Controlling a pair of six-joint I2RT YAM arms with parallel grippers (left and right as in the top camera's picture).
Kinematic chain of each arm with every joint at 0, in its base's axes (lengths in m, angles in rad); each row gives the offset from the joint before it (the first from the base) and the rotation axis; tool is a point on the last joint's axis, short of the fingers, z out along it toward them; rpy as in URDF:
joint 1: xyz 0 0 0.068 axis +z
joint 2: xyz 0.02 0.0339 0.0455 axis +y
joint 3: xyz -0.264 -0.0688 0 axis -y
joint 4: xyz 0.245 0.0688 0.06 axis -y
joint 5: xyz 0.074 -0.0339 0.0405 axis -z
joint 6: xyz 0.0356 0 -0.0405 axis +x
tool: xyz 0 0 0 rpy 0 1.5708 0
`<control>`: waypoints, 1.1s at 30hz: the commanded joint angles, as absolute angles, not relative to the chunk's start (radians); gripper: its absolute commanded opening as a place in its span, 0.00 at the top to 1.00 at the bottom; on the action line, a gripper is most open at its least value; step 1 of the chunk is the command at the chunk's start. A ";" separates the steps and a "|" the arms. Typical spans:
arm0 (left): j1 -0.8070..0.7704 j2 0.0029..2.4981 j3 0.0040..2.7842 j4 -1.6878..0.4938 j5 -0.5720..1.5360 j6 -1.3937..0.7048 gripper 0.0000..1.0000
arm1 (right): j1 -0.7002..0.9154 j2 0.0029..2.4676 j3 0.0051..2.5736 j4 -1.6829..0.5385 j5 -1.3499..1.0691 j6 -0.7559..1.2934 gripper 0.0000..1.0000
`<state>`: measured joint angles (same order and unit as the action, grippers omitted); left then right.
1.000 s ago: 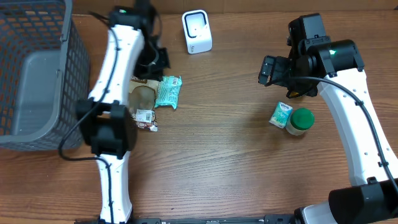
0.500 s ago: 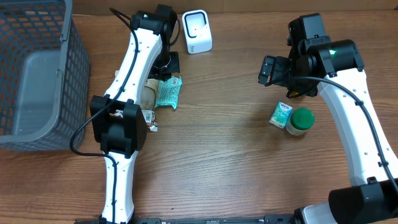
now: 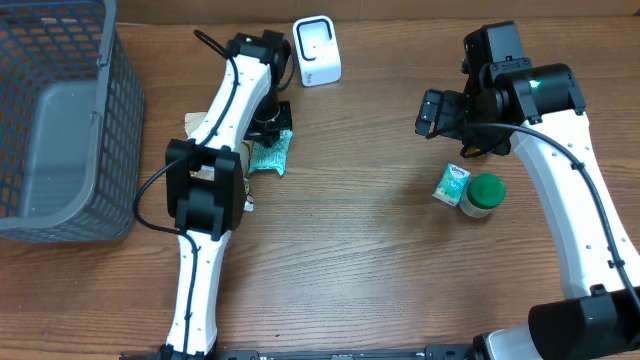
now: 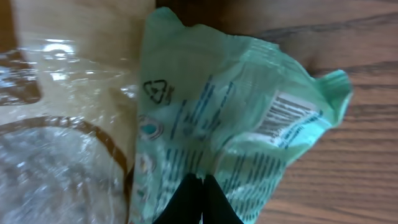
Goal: Scan the item barcode
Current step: 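Reach the left gripper down over the mint-green wipes pack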
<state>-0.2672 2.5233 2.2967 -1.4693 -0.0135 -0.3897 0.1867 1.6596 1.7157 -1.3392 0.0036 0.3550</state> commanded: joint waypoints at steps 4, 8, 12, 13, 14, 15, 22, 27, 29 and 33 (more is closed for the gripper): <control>-0.295 2.564 2.299 -1.483 -0.004 -0.397 0.95 | 0.189 1.645 1.721 -1.336 0.001 0.350 0.00; -0.315 2.564 2.291 -1.502 0.051 -0.379 0.96 | 0.189 1.645 1.721 -1.336 0.001 0.350 0.00; -0.334 2.564 2.291 -1.524 0.107 -0.344 0.96 | 0.189 1.645 1.721 -1.336 0.001 0.350 0.00; -0.341 2.564 2.291 -1.533 0.122 -0.332 0.96 | 0.189 1.645 1.721 -1.336 0.001 0.350 0.00; -0.347 2.564 2.292 -1.545 0.129 -0.324 0.96 | 0.189 1.645 1.721 -1.336 0.001 0.350 0.00; -0.353 2.564 2.291 -1.559 0.130 -0.321 0.96 | 0.189 1.645 1.721 -1.336 0.001 0.350 0.00; -0.383 2.542 2.293 -1.623 0.127 -0.292 0.96 | 0.189 1.645 1.721 -1.336 0.001 0.350 0.00; -0.387 2.452 2.293 -1.599 0.123 -0.295 0.96 | 0.189 1.645 1.721 -1.336 0.001 0.350 0.00; -0.387 2.416 2.293 -1.571 0.123 -0.294 0.96 | 0.189 1.645 1.721 -1.336 0.001 0.350 0.00; -0.385 2.387 2.293 -1.537 0.123 -0.291 0.86 | 0.189 1.645 1.721 -1.336 0.001 0.350 0.00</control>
<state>-0.3859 2.4683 2.2951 -1.5471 0.1158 -0.3027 0.1867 1.6596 1.7157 -1.3392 0.0040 0.3550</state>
